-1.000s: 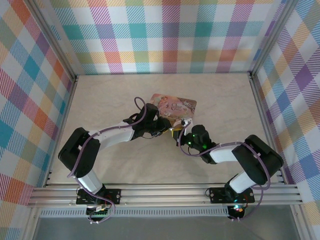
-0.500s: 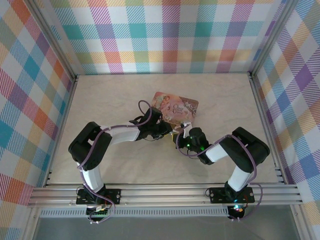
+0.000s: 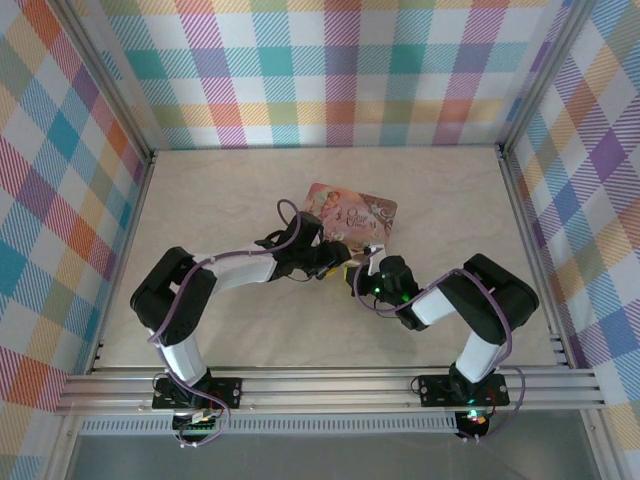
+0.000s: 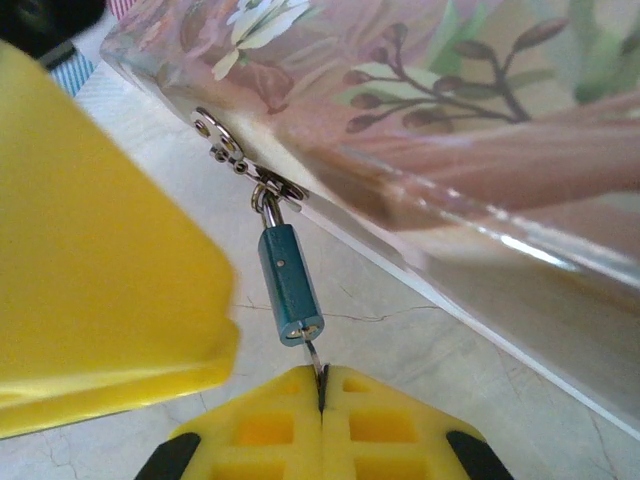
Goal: Unlock a padlock with a key
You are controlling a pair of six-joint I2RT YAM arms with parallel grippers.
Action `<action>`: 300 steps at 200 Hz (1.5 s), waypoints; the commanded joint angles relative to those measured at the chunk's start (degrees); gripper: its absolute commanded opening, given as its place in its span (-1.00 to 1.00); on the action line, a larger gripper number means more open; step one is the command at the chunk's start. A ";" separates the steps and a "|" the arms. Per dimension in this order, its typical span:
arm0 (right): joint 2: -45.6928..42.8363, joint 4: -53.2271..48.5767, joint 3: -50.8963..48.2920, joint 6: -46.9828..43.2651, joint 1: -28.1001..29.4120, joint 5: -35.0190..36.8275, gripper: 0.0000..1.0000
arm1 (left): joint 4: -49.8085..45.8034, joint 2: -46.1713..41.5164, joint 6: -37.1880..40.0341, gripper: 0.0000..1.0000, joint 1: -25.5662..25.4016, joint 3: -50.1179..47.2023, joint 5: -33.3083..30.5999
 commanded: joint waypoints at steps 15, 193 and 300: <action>0.04 2.42 0.01 2.67 -0.29 -1.01 -1.00 | -1.32 -7.85 1.24 0.18 2.37 -3.19 0.59; -4.93 -7.73 3.68 15.02 -0.29 -5.63 -1.00 | 53.10 1.41 -21.85 0.02 3.92 -23.68 1.26; -5.25 -7.81 3.93 15.54 -0.30 -5.67 -1.00 | 53.75 6.82 -22.13 -0.10 2.57 -20.63 0.96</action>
